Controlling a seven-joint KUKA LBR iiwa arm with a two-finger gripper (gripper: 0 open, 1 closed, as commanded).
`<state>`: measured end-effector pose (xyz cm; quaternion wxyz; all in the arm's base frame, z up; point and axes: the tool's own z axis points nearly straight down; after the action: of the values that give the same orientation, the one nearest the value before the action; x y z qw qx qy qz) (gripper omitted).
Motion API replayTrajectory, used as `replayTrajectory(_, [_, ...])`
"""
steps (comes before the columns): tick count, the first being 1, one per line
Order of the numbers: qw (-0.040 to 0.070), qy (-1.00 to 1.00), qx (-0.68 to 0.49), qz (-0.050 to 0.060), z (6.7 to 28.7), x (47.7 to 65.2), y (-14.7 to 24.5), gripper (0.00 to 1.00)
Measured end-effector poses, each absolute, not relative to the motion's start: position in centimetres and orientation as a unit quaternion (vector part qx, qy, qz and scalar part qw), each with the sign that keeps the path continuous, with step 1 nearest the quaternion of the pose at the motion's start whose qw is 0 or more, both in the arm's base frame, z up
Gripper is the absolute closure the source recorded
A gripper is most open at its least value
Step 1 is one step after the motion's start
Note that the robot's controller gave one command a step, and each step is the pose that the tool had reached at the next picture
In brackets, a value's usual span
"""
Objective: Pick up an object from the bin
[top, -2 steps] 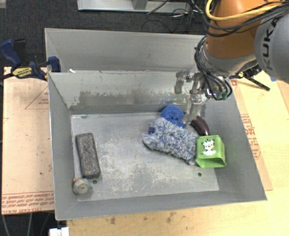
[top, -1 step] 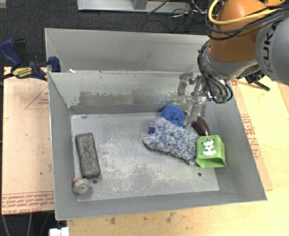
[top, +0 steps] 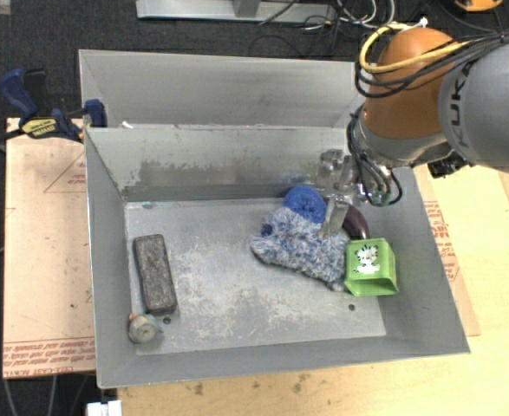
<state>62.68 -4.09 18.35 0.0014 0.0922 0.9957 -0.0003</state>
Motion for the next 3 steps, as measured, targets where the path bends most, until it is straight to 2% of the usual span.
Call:
replayTrajectory(1, [0.001,1.000,0.012,0.001,14.3,60.8,-4.4,0.00])
replayTrajectory(2, [0.000,0.998,0.062,0.000,11.8,59.7,-4.0,0.00])
replayTrajectory(3, [0.001,0.997,0.073,0.001,7.0,61.3,0.8,1.00])
